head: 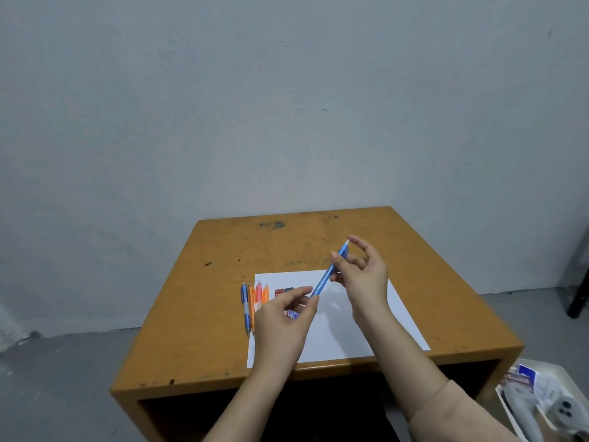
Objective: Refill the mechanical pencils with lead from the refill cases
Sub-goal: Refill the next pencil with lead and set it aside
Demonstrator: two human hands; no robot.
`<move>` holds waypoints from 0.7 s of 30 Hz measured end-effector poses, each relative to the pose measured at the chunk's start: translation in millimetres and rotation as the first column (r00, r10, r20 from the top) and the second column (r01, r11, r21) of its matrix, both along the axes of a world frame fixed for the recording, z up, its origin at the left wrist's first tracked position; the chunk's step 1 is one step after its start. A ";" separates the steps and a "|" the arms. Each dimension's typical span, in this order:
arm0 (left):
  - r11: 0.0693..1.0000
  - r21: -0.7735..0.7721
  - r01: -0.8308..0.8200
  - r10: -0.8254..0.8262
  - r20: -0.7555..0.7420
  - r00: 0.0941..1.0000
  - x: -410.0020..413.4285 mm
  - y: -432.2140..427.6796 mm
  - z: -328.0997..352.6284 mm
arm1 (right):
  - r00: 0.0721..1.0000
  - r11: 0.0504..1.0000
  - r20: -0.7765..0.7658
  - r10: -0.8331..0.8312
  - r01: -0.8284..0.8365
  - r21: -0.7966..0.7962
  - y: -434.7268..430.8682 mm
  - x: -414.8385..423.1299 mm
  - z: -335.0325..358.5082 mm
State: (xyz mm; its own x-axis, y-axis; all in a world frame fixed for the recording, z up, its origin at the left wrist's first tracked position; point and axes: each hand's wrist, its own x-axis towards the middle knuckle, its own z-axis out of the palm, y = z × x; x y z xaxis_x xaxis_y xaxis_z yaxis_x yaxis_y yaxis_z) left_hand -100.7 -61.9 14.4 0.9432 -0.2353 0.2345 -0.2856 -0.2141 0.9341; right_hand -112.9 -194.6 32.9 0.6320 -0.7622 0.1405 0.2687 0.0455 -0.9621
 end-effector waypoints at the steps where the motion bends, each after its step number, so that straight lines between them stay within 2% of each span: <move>1: 1.000 0.021 -0.002 0.002 0.007 1.000 1.7 0.9 -0.3 | 1.000 1.000 -0.022 -0.008 0.007 -0.017 -5.1 2.5 -0.2; 5: 0.992 0.126 -0.025 0.017 0.062 0.998 14.9 11.1 -10.2 | 0.995 0.997 -0.098 -0.016 0.009 -0.072 -34.0 10.5 -0.4; 9: 0.962 0.262 -0.078 0.052 0.104 0.993 34.4 23.2 -25.7 | 0.967 0.988 -0.252 -0.040 0.000 -0.156 -68.4 17.1 -8.2; 13: 0.902 0.405 -0.146 0.083 0.169 0.982 50.8 32.1 -38.1 | 0.904 0.984 -0.420 -0.084 0.008 -0.180 -100.7 23.6 -21.4; 16: 0.820 0.529 -0.220 0.117 0.221 0.968 62.6 41.3 -44.2 | 0.843 0.986 -0.530 -0.093 0.003 -0.168 -118.0 26.4 -28.6; 21: 0.746 0.605 -0.278 0.225 0.165 0.960 82.4 57.3 -52.6 | 0.750 0.987 -0.658 -0.066 -0.050 -0.155 -132.9 25.0 -36.5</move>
State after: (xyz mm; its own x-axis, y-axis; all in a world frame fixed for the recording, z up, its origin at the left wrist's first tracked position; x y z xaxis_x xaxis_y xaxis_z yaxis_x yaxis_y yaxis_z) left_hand -18.3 -4.6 -38.2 0.9743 -0.1108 0.1961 -0.2030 -0.8093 0.5512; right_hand -87.9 -327.5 -3.7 0.6046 -0.7726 -0.1937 -0.4348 -0.1164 -0.8930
